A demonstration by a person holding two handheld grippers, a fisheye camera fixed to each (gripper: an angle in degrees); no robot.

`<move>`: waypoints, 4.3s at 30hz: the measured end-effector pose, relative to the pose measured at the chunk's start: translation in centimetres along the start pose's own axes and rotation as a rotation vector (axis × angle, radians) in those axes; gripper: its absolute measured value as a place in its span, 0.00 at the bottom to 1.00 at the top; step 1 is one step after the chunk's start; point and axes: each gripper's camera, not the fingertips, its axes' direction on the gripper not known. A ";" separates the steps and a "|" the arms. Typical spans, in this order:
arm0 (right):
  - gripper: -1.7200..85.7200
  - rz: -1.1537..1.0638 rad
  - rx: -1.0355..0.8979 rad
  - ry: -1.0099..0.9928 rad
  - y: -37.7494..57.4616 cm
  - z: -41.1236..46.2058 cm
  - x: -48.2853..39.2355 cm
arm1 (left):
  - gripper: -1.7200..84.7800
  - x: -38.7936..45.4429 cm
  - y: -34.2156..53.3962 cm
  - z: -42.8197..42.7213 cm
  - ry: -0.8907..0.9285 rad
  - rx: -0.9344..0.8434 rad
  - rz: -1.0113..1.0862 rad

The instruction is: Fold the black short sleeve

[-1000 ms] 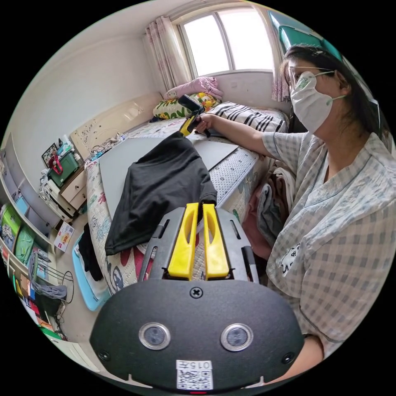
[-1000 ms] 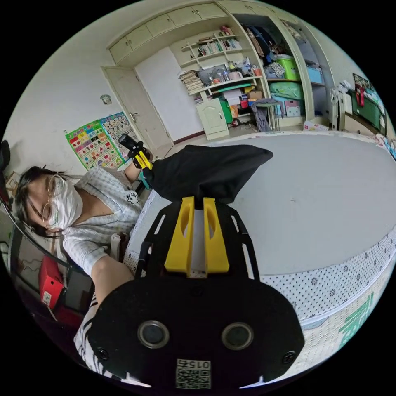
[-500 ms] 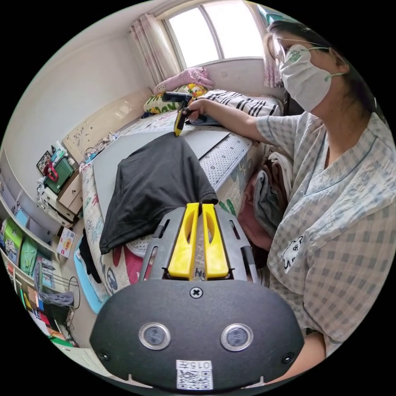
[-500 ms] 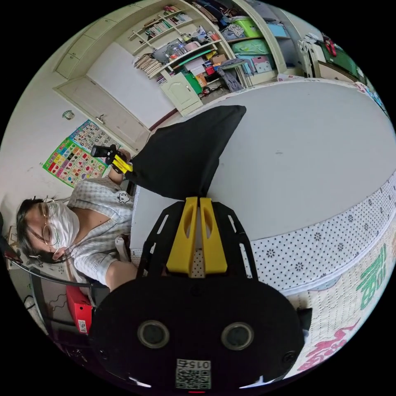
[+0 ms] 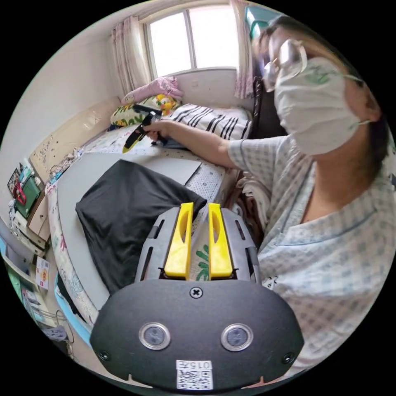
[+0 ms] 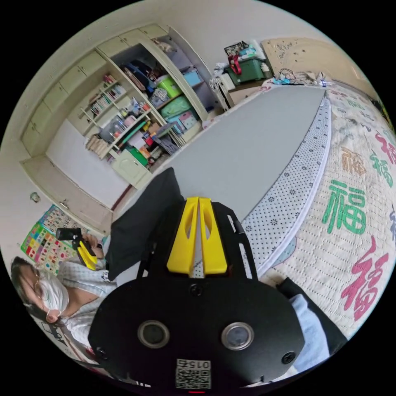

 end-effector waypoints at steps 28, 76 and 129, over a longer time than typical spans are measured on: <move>0.09 0.094 -0.191 -0.144 4.7 8.8 -1.0 | 0.16 -32.4 21.1 49.4 0.151 0.043 -0.868; 0.04 -0.596 -0.013 0.557 31.2 39.9 -53.6 | 0.04 3.4 -1.0 69.7 0.093 0.111 -0.875; 0.12 -0.551 -0.079 0.314 29.2 36.7 -49.9 | 0.05 -7.7 4.4 59.8 -0.017 -0.002 -0.885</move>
